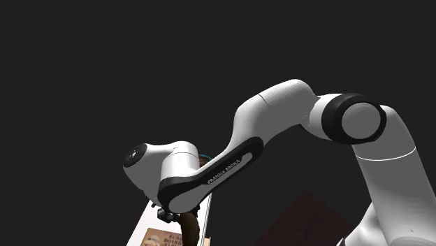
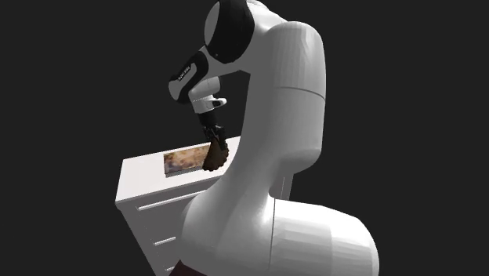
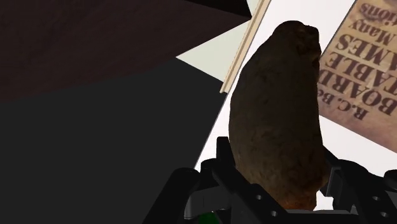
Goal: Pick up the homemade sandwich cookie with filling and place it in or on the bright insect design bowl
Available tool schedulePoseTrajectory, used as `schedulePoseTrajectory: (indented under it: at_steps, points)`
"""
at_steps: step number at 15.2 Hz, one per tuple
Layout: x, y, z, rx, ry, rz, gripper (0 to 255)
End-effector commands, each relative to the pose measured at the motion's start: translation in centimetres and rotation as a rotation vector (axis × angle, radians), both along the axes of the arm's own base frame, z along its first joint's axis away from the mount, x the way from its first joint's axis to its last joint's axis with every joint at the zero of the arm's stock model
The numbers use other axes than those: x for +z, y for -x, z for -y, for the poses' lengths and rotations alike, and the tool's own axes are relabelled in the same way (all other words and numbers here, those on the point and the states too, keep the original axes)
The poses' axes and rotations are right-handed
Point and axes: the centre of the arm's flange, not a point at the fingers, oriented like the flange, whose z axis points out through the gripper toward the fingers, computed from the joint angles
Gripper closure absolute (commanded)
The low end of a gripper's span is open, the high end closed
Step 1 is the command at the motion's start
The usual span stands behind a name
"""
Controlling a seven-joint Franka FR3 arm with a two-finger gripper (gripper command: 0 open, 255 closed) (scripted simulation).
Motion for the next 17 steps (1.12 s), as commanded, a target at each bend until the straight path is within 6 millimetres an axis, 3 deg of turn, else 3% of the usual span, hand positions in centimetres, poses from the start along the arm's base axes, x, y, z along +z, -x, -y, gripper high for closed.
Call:
schedulePoseTrajectory:
  at_steps: [1, 17]
  points:
    - [1.0, -0.1, 0.1, 0.000, 0.000, 0.000, 255]
    - [9.5, -0.1, 0.1, 0.000, 0.000, 0.000, 255]
